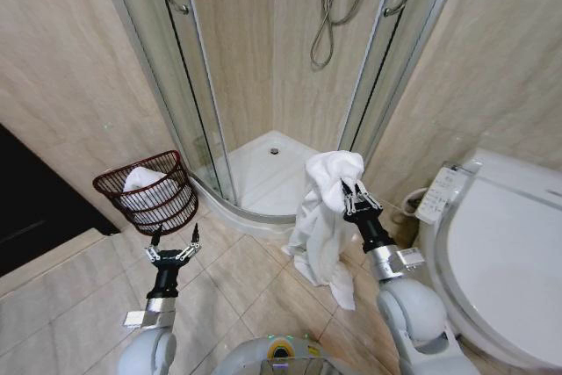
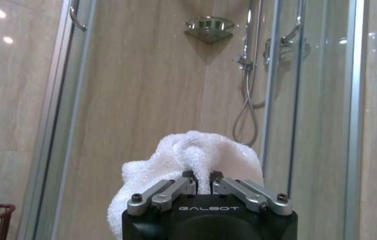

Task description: Discard the used towel into the hamper.

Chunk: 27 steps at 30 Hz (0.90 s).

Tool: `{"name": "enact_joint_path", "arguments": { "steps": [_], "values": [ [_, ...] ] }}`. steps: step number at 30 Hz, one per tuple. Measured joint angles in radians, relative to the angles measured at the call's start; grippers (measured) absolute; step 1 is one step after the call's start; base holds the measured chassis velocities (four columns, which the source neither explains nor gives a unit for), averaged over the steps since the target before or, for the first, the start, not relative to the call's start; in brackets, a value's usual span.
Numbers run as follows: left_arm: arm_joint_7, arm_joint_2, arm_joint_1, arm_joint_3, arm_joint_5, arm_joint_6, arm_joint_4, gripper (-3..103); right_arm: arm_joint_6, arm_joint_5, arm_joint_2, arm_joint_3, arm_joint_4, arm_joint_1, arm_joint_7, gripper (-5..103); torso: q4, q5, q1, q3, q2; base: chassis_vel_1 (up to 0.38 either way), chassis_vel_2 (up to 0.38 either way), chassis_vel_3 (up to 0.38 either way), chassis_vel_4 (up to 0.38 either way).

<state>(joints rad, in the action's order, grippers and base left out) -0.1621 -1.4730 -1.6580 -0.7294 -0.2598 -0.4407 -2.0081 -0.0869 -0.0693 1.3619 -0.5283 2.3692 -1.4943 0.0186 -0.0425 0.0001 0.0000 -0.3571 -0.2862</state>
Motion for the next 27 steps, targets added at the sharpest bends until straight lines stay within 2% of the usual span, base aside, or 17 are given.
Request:
{"name": "enact_joint_path", "arguments": {
  "steps": [27],
  "values": [
    [0.0,-0.001,0.0,-0.004,-0.004,-0.002,0.003,100,0.008,0.012,0.009,0.02,-0.01,0.007,0.008,8,-0.0001,-0.0006,0.0,0.0,0.0,0.125,0.119,-0.118,-0.124]
  ]
}}
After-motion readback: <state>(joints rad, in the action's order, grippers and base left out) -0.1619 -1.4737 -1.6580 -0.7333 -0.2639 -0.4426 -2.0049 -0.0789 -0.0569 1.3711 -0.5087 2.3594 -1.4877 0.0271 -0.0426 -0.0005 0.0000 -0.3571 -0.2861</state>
